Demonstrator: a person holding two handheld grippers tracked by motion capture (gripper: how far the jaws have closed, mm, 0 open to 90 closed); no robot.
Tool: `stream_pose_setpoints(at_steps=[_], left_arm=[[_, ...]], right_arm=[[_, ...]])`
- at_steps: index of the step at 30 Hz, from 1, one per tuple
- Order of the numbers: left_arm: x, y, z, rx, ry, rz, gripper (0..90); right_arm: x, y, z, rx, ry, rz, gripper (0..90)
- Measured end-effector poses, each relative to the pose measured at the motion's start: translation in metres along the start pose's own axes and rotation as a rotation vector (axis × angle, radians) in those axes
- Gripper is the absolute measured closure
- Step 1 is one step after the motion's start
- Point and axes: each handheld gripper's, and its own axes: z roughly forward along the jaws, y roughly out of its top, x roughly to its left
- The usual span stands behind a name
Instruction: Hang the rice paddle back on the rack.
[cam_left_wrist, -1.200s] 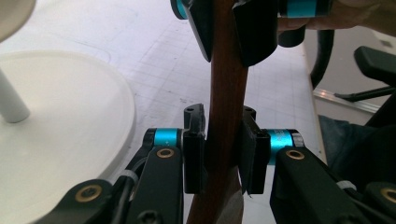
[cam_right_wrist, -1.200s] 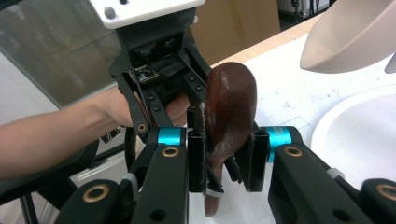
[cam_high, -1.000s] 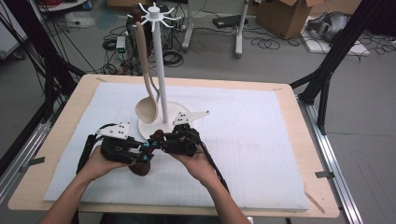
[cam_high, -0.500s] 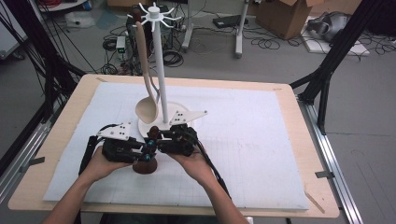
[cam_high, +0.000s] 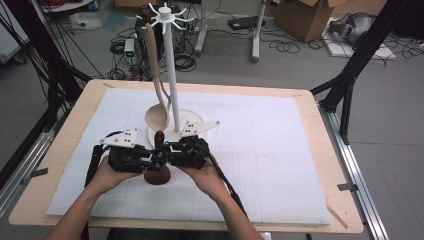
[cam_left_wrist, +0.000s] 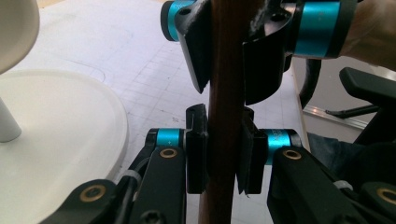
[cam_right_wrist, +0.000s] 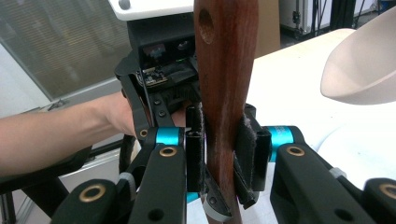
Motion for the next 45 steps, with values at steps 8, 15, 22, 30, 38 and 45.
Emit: stream_pose_setpoints(at_steps=[8,15,22,30,38,45], left_arm=[[-0.003,0.003,-0.012,-0.017,0.038,0.008,66.2],[-0.005,0.004,-0.027,-0.019,0.104,0.005,50.7],[-0.005,-0.002,-0.039,-0.027,0.170,-0.017,40.8],[-0.004,-0.009,-0.049,-0.019,0.241,-0.032,34.2],[-0.001,-0.021,-0.058,-0.034,0.306,-0.065,26.6],[0.003,-0.026,-0.065,-0.029,0.343,-0.077,22.9]], right_arm=[[-0.004,0.002,-0.005,-0.015,0.005,0.005,75.8],[-0.009,0.006,-0.016,-0.014,-0.010,-0.006,76.0],[-0.018,0.013,-0.032,-0.009,0.006,-0.013,76.1],[-0.024,0.029,-0.053,-0.005,0.010,-0.035,76.1],[-0.031,0.054,-0.073,-0.006,0.005,-0.049,76.2],[-0.031,0.078,-0.078,0.017,0.001,-0.088,76.2]])
